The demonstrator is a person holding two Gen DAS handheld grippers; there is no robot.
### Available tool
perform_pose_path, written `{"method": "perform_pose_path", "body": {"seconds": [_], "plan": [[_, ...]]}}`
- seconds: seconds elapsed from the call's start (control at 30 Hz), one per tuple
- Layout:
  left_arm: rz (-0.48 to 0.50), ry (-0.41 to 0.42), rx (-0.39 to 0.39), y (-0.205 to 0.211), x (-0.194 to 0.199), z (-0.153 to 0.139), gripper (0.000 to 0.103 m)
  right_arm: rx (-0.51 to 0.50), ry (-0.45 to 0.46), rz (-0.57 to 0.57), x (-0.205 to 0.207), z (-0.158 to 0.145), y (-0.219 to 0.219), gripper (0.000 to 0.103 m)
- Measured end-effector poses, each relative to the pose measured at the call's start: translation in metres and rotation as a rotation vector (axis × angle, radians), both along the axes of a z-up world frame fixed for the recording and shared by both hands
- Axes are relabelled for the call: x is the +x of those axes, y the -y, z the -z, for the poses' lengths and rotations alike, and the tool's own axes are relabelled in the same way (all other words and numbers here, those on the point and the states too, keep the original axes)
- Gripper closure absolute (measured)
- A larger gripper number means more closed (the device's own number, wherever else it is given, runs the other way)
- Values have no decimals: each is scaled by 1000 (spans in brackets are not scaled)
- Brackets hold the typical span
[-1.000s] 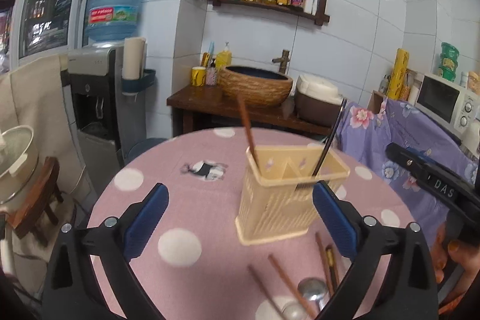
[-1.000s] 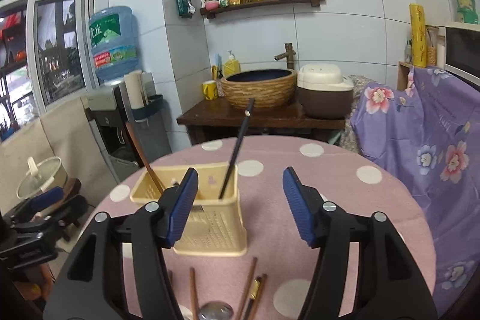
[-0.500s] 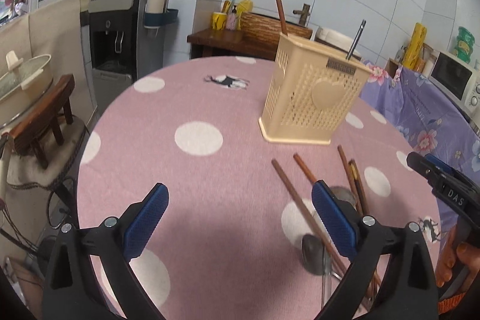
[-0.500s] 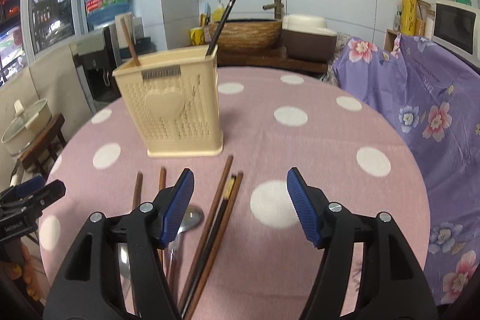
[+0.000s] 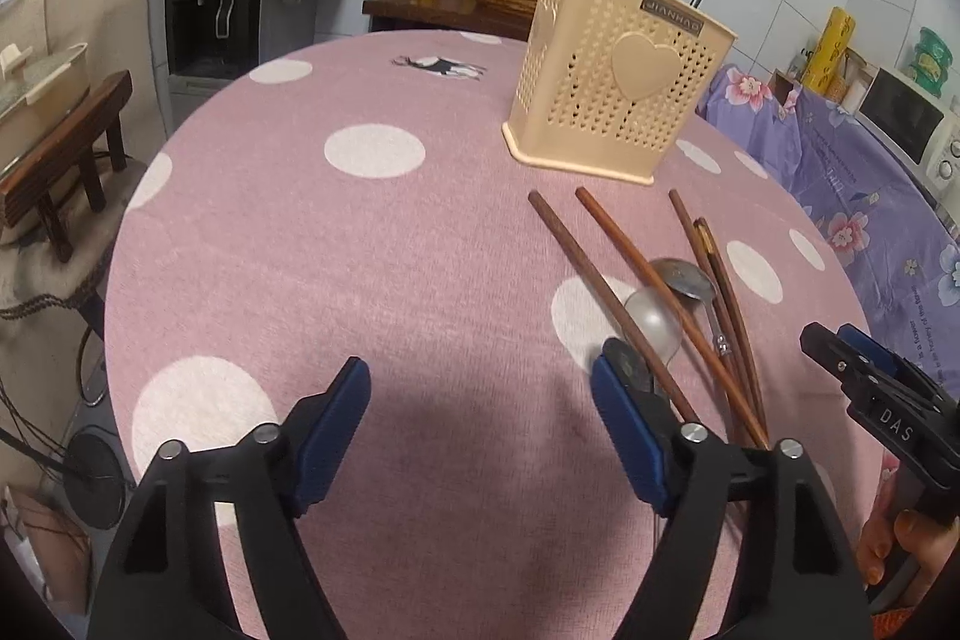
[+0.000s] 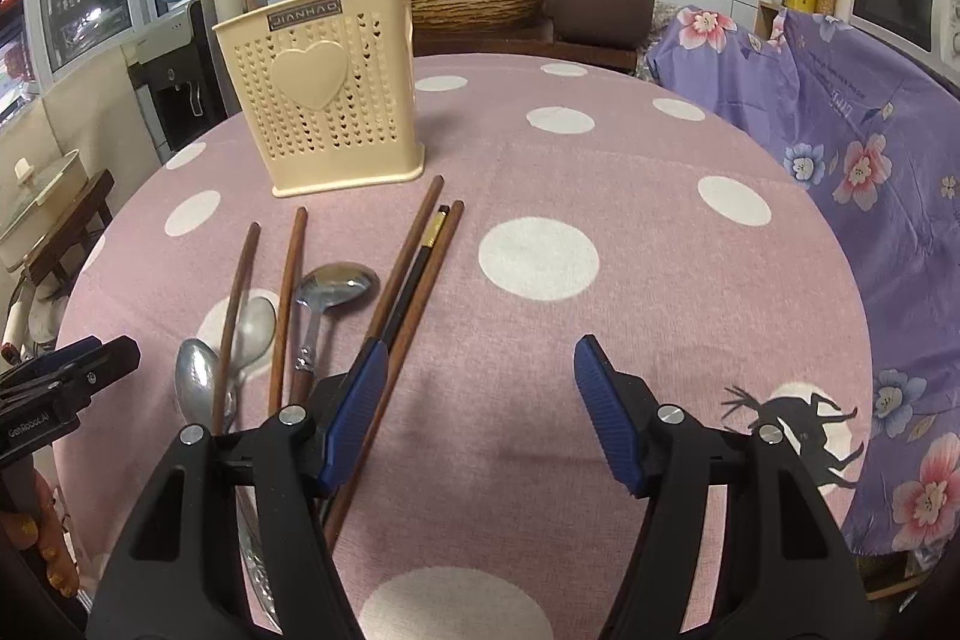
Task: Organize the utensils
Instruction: 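Grasp another brown chopstick with the left tool while the right tool grasps a brown chopstick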
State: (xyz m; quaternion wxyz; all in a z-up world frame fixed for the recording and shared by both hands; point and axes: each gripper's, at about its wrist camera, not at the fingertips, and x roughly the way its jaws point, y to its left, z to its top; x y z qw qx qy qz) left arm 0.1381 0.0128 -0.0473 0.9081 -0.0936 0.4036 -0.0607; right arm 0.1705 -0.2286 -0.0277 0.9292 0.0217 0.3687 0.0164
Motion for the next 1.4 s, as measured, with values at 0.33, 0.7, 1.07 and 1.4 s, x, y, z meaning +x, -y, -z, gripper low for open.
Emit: {"method": "perform_pose_path", "body": {"seconds": [0.33, 0.7, 1.07, 1.4], "plan": [[70, -13, -2, 23, 5, -2, 46, 7, -7, 8, -3, 0, 4, 38], [81, -80, 2, 37, 77, -13, 62, -1, -1, -4, -4, -3, 1, 38], [73, -188, 94, 59, 113, 1, 82, -9, -8, -18, -2, -1, -6, 38], [52, -170, 120, 57, 111, 0, 93, -46, 19, -64, 16, -19, -12, 38]]}}
